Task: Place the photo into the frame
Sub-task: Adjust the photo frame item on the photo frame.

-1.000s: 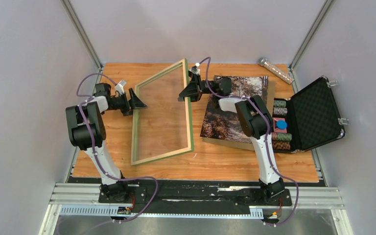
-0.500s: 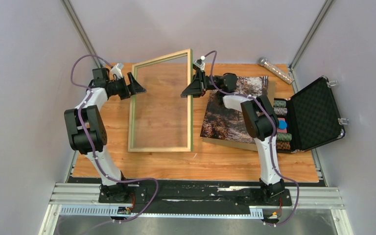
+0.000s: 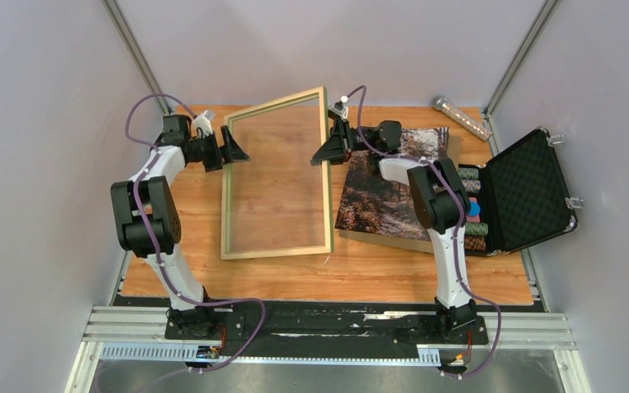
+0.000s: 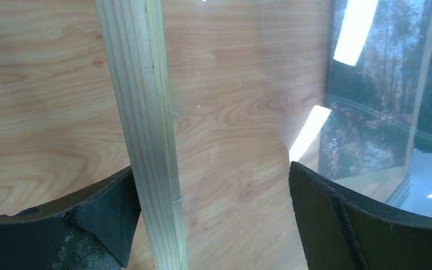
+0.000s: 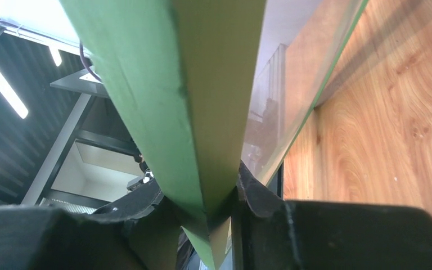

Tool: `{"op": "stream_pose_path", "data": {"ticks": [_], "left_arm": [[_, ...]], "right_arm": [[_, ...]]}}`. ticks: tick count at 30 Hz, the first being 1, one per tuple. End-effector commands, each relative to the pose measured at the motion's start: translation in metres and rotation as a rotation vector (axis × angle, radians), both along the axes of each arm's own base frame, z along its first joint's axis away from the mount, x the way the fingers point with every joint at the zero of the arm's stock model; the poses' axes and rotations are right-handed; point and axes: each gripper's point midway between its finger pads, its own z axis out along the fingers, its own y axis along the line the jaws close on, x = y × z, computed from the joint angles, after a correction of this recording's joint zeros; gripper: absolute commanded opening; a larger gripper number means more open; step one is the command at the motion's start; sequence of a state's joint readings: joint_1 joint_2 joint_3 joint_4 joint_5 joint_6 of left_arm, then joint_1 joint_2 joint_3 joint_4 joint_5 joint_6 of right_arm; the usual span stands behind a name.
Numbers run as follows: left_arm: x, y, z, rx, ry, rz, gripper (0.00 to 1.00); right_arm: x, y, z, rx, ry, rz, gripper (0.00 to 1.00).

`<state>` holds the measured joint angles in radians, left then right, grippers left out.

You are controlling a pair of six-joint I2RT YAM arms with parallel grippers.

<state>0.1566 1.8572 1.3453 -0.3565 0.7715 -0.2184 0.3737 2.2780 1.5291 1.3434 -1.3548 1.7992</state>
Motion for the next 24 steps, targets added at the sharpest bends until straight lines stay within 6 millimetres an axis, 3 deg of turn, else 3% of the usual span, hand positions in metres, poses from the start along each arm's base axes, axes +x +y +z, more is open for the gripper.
{"op": "stream_pose_path", "data": {"ticks": [1, 11, 16, 18, 24], "left_arm": [[0.006, -0.003, 0.017, 0.052, -0.062, -0.037, 1.0], [0.002, 0.014, -0.023, 0.135, 0.051, -0.002, 1.0], [0.001, 0.017, -0.025, 0.142, 0.05, 0.003, 1.0], [0.003, 0.013, -0.012, 0.126, 0.003, -0.02, 1.0], [0.013, -0.02, 0.072, 0.074, -0.252, -0.145, 1.0]], "right_arm": [[-0.009, -0.01, -0.005, -0.058, 0.014, 0.041, 0.0], [-0.007, -0.028, 0.0, -0.061, 0.006, 0.008, 0.0], [-0.009, -0.031, -0.002, -0.065, 0.009, 0.006, 0.0], [-0.01, -0.031, -0.005, -0.068, 0.012, 0.007, 0.0], [-0.011, -0.031, -0.006, -0.065, 0.004, 0.007, 0.0]]}}
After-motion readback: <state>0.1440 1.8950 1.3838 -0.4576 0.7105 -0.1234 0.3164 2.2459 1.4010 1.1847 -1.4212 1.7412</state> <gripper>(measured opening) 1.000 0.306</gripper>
